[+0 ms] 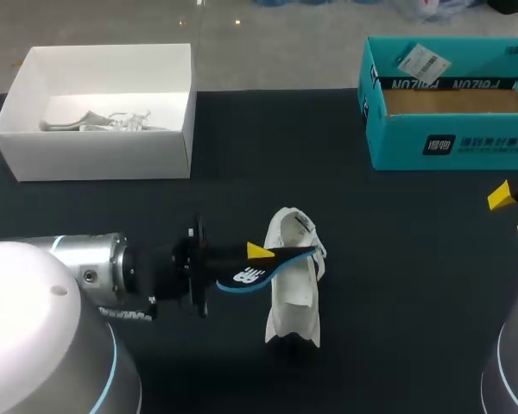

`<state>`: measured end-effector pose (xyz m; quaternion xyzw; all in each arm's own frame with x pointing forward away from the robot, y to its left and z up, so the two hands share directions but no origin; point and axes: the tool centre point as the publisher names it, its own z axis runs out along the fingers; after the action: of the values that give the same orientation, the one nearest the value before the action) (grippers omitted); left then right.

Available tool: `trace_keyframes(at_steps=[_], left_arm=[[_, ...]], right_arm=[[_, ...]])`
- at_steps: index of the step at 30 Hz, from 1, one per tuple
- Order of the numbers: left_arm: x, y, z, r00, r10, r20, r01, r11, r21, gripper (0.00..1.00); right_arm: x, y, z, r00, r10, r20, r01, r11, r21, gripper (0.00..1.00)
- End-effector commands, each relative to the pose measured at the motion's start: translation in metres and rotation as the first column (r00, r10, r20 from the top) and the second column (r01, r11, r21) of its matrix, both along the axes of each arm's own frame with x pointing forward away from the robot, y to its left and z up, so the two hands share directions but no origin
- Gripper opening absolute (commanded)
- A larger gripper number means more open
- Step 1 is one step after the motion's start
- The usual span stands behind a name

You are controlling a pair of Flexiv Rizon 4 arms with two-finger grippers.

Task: Take the shoe out of the shoebox, open the shoe tongue, remove and reinsert the insole, then place the shoe into the shoebox

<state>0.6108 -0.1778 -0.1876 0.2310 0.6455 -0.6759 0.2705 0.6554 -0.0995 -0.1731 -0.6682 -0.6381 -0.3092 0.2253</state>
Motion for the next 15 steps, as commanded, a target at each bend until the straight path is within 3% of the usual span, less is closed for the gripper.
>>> trace_keyframes(at_steps=[1,9,15], left_arm=[[-0.005,0.004,0.002,1.0,0.004,0.0,-0.004,1.0,0.003,0.0],[-0.005,0.004,0.002,1.0,0.004,0.0,-0.004,1.0,0.003,0.0],[-0.023,0.012,-0.012,0.999,-0.031,0.018,0.029,0.997,0.066,0.0]], right_arm=[[-0.002,0.001,0.0,1.0,-0.003,0.001,0.003,1.0,-0.002,1.0],[-0.002,0.001,0.0,1.0,-0.003,0.001,0.003,1.0,-0.002,1.0],[-0.002,0.001,0.0,1.0,-0.003,0.001,0.003,1.0,-0.002,1.0]])
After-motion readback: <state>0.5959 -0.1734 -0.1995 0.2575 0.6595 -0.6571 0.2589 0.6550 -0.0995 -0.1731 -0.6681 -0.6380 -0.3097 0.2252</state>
